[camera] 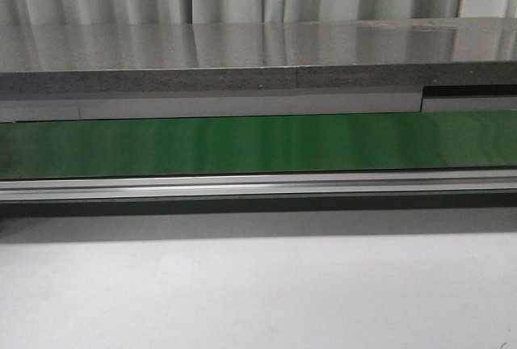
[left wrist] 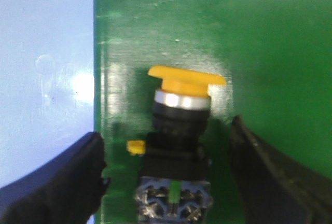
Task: Move button from left to right
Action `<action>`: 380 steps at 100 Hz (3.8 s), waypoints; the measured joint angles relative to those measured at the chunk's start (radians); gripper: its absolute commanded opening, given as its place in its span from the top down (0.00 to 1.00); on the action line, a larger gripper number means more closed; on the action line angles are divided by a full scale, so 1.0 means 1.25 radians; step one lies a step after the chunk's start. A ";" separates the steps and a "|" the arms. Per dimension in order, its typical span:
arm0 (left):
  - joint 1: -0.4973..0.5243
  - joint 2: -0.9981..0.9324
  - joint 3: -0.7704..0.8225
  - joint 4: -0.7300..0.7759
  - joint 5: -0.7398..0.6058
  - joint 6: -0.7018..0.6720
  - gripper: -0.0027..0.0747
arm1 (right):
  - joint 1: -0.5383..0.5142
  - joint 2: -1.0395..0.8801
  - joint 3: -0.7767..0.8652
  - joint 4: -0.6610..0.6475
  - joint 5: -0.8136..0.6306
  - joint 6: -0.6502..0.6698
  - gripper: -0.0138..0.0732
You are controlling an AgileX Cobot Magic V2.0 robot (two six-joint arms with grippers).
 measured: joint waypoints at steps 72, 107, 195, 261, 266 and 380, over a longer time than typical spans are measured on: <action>-0.071 -0.210 0.076 -0.054 -0.093 0.014 0.26 | 0.000 0.000 0.000 -0.001 0.000 0.000 0.92; -0.119 -0.555 0.361 -0.076 -0.311 0.014 0.26 | 0.000 0.000 0.000 -0.001 0.000 0.000 0.92; -0.121 -1.218 0.818 -0.081 -0.439 0.014 0.26 | 0.000 0.000 0.000 -0.001 0.000 0.000 0.92; -0.121 -1.220 0.821 -0.083 -0.445 0.014 0.99 | 0.000 0.000 0.000 -0.001 -0.020 0.000 0.92; -0.121 -1.220 0.821 -0.083 -0.445 0.014 0.99 | 0.000 0.000 0.000 -0.001 -0.028 0.000 0.92; -0.121 -1.220 0.821 -0.083 -0.445 0.014 0.99 | 0.000 0.498 -0.605 0.058 0.539 0.000 0.92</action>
